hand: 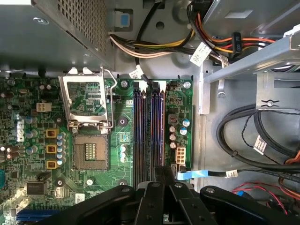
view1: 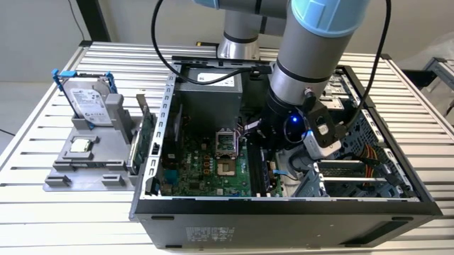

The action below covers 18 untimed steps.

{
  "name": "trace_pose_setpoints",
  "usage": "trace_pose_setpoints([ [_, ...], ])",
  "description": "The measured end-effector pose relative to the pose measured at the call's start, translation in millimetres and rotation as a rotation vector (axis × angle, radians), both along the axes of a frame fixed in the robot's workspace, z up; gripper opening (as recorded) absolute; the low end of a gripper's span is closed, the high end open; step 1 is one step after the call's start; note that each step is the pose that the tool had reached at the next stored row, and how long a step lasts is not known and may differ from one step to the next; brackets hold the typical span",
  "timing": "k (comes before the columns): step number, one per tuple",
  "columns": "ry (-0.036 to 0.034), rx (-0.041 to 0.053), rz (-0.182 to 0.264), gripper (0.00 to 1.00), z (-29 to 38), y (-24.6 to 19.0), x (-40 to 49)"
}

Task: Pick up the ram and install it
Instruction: 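Insert the ram into the slot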

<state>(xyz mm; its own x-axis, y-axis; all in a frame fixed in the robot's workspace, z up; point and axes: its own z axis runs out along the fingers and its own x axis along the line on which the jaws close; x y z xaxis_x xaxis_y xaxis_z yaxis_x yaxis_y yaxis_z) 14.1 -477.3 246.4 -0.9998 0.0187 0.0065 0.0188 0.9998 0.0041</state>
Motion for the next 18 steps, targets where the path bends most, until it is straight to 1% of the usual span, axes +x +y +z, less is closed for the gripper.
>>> trace_pose_setpoints([
  [13,0.0,0.0,0.001,0.0,0.0,-0.6,0.0],
  [15,0.0,0.0,0.014,0.0,0.0,-0.6,0.0],
  [18,0.0,-0.0001,0.05,0.0,0.0,-0.7,0.0],
])
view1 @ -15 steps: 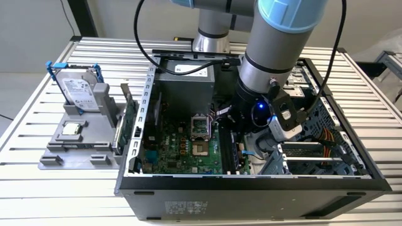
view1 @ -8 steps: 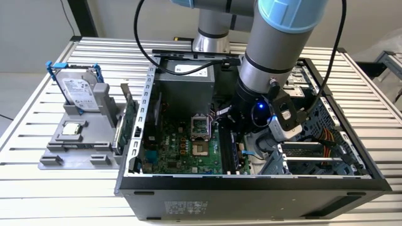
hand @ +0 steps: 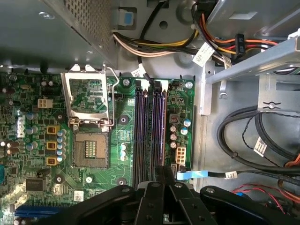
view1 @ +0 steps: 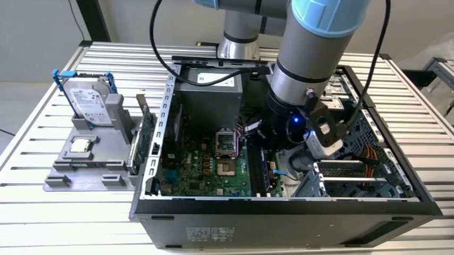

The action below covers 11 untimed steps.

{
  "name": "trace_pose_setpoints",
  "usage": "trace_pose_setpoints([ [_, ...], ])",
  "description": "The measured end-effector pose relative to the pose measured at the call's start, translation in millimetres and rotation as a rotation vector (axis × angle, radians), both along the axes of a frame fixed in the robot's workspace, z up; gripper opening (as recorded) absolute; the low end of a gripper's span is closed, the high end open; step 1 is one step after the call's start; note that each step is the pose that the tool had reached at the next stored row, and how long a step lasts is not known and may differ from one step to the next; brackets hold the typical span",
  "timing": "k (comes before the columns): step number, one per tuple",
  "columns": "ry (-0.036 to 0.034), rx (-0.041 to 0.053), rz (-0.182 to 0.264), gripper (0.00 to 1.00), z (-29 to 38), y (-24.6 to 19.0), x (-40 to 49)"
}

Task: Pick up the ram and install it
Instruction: 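Insert the ram into the slot, then press down the ram until it locks into place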

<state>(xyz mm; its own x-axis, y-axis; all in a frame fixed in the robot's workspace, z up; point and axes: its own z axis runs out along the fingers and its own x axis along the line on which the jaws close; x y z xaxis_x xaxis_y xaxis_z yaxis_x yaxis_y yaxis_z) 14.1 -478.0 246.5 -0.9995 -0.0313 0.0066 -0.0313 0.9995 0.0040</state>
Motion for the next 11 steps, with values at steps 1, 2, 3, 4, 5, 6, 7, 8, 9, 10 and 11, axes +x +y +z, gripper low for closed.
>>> trace_pose_setpoints([
  [1,0.0,0.0,0.013,0.0,0.0,0.0,0.0],
  [2,0.0,0.0,0.025,0.0,0.0,0.0,0.0],
  [3,0.0,0.0001,0.036,0.0,0.0,0.0,0.0],
  [4,0.0,0.0,0.043,0.0,0.0,0.0,0.0],
  [5,0.0,0.0,0.05,0.0,0.0,0.0,0.0],
  [6,0.0,0.0001,0.055,0.0,-0.1,0.0,0.0],
  [7,0.0,0.0,0.061,0.0,0.0,0.0,0.0],
  [8,0.0,0.0,0.066,0.0,0.0,0.0,0.0],
  [9,0.0,0.0,0.071,0.0,0.0,0.0,0.0],
  [10,0.0,0.0001,0.076,0.0,-0.1,0.1,0.0],
  [11,-0.0001,0.0001,0.081,0.0,-0.1,0.0,0.0],
])
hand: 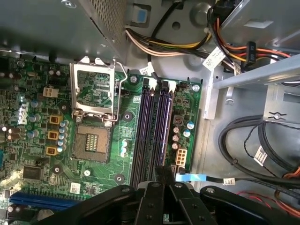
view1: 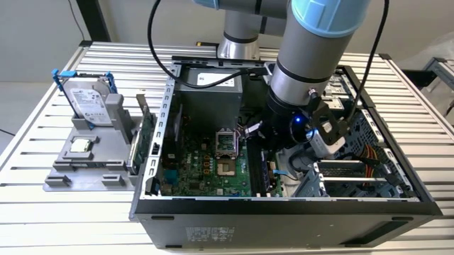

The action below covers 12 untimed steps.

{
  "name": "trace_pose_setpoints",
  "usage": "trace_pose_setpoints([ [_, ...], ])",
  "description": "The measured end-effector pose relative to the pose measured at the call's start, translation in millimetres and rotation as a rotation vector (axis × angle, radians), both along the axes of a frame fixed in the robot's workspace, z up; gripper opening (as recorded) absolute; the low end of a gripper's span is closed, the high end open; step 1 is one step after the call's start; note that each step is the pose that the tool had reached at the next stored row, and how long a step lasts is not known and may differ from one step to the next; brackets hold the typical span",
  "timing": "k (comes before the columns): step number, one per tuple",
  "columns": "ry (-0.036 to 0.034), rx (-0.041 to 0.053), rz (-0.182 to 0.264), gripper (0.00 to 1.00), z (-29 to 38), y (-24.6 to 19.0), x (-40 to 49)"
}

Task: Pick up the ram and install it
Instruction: 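Press down the ram until it locks into place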

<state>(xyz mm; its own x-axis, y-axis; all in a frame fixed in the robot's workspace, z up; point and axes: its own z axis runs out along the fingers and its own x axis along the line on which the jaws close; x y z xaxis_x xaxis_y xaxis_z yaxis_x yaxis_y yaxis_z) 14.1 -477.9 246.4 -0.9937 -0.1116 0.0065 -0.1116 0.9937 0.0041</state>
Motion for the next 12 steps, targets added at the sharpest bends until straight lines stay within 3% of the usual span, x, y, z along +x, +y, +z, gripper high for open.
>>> trace_pose_setpoints([
  [12,0.0,0.0,0.053,0.0,0.0,0.0,0.0],
])
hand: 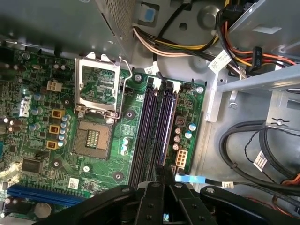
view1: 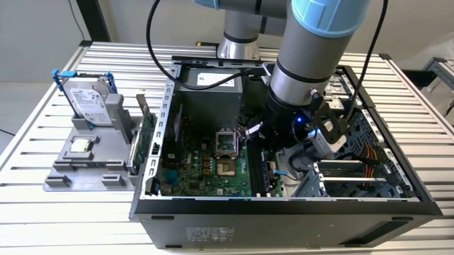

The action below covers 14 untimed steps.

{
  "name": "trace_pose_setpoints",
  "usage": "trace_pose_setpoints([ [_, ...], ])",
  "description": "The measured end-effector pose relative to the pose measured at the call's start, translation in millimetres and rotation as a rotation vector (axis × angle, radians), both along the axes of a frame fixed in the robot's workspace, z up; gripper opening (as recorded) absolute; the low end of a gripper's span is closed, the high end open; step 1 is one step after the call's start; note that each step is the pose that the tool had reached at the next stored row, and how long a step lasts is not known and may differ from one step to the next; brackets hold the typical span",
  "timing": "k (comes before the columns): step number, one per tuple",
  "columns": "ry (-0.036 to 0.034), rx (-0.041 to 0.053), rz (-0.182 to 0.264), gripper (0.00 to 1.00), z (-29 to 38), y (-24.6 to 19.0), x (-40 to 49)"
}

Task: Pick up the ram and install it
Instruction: 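Press down the ram until it locks into place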

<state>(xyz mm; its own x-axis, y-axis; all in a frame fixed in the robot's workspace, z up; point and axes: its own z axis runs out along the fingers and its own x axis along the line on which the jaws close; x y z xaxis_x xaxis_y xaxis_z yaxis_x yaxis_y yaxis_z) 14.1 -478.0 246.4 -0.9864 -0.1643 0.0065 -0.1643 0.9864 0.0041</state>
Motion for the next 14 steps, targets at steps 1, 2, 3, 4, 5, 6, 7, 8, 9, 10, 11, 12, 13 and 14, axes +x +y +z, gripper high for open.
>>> trace_pose_setpoints([
  [1,0.0,0.0,0.004,0.0,0.0,0.0,0.0],
  [2,0.0,0.0,0.008,0.0,0.0,0.0,0.0],
  [3,0.0,0.0,0.012,0.0,0.0,0.0,0.0],
  [4,0.0,0.0,0.015,0.0,0.0,0.0,0.0],
  [5,0.0,0.0,0.018,0.0,0.0,0.0,0.0],
  [6,0.0,0.0,0.021,0.0,0.0,0.0,0.0],
  [7,0.0,0.0,0.024,0.0,0.0,0.0,0.0],
  [8,0.0,0.0,0.027,0.0,0.0,0.0,0.0],
  [9,0.0,0.0,0.031,0.0,0.0,0.0,0.0],
  [10,0.0,0.0,0.033,0.0,0.0,0.0,0.0],
  [11,0.0,0.0,0.037,0.0,0.0,0.0,0.0],
  [12,0.0,0.0,0.04,0.0,0.0,0.0,0.0],
  [13,0.0,-0.0001,0.042,0.0,0.0,0.0,0.0],
  [14,0.0,0.0,0.045,0.0,0.0,0.0,0.0],
])
